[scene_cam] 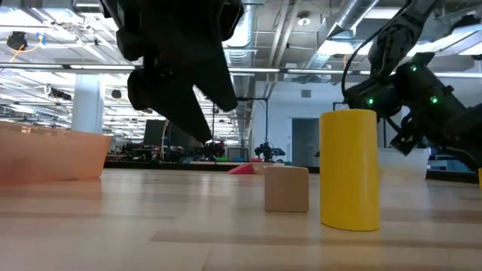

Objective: Sort & place blocks by color
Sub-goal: Put the yellow block into the transparent bin

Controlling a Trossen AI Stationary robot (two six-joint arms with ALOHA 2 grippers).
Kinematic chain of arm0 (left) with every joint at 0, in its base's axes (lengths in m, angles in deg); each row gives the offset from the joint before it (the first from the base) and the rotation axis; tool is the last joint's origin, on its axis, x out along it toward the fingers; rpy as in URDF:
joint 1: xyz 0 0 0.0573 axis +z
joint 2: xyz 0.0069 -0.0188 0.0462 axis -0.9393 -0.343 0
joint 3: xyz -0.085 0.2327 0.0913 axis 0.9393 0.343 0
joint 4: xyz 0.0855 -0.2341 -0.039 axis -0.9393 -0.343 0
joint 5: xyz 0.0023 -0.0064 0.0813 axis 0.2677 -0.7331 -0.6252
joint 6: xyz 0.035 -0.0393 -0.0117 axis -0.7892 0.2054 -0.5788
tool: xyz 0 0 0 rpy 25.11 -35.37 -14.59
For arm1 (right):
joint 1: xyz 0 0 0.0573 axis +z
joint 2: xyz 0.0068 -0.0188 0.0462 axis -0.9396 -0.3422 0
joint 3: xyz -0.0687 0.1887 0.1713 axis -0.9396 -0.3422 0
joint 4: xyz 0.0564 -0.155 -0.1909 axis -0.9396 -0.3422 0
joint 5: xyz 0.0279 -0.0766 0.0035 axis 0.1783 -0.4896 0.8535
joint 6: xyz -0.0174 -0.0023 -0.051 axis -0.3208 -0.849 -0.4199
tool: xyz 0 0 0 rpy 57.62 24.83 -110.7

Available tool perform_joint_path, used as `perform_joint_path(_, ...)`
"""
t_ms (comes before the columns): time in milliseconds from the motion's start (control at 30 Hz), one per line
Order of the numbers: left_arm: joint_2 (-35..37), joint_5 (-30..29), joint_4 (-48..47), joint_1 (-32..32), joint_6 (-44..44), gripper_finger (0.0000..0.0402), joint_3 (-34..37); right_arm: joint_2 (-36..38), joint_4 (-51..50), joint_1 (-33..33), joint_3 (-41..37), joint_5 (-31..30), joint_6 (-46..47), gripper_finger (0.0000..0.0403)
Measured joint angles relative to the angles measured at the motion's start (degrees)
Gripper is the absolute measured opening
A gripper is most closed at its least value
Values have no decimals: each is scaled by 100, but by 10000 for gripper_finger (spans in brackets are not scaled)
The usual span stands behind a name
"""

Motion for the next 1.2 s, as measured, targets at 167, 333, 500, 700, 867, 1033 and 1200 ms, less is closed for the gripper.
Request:
perform_joint_path(167,0,48,-85,-2,-152,283,0,-387,52,-7,0,31,15,300)
perform_joint_path(333,0,50,-222,-7,-153,283,0,-522,181,-7,9,53,74,272)
perform_joint_path(500,0,50,-269,-9,-153,283,0,-526,271,-54,9,52,132,212)
perform_joint_path(700,0,59,-284,-9,-153,283,0,-461,106,-239,144,86,303,121)
perform_joint_path(867,0,158,-307,-9,-153,283,0,118,-308,-299,644,-24,231,121)
perform_joint_path(1033,0,160,-304,-9,-150,283,0,940,-760,-528,1383,-517,153,154)
perform_joint_path(1200,2,155,-241,-9,-146,283,0,1559,-912,-1136,2153,-1283,120,145)
